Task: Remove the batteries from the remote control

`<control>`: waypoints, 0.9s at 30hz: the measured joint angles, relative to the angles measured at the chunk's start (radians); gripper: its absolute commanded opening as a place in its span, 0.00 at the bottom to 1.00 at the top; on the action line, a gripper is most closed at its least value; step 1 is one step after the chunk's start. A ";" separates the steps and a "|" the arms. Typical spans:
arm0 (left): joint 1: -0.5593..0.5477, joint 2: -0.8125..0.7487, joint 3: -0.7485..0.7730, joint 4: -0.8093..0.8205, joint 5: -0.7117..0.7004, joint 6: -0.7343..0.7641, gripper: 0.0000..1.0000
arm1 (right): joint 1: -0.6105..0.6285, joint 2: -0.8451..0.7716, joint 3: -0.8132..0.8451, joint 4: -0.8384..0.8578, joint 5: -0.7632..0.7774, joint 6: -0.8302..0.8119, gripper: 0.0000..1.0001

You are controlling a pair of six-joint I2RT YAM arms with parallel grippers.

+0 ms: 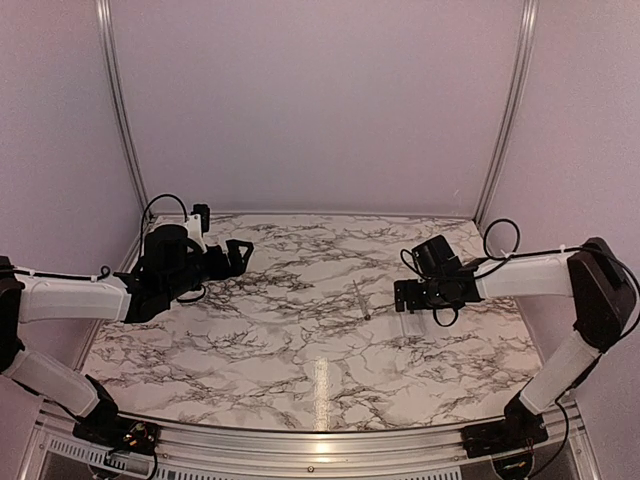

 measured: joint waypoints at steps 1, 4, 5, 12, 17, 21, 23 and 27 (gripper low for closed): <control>0.000 0.000 0.001 -0.003 0.006 0.000 0.99 | 0.000 0.008 0.004 -0.004 0.003 0.000 0.98; 0.000 0.000 0.005 -0.015 0.023 0.000 0.99 | 0.000 0.032 0.018 -0.019 0.009 0.003 0.99; 0.000 0.000 0.006 -0.018 0.030 0.000 0.99 | 0.000 0.041 0.024 -0.022 0.010 0.004 0.98; 0.000 0.000 0.008 -0.033 0.055 -0.003 0.99 | 0.000 0.107 0.070 -0.047 0.014 0.004 0.96; -0.001 0.000 0.008 -0.036 0.064 -0.005 0.99 | 0.000 0.155 0.103 -0.062 0.021 0.004 0.87; -0.001 0.000 0.005 -0.037 0.070 -0.006 0.99 | 0.000 0.185 0.121 -0.075 0.027 0.008 0.74; -0.001 0.000 0.003 -0.039 0.070 -0.007 0.99 | 0.000 0.196 0.125 -0.079 0.026 0.008 0.69; -0.001 -0.002 -0.007 -0.041 0.071 -0.008 0.99 | 0.000 0.208 0.131 -0.084 0.026 0.019 0.56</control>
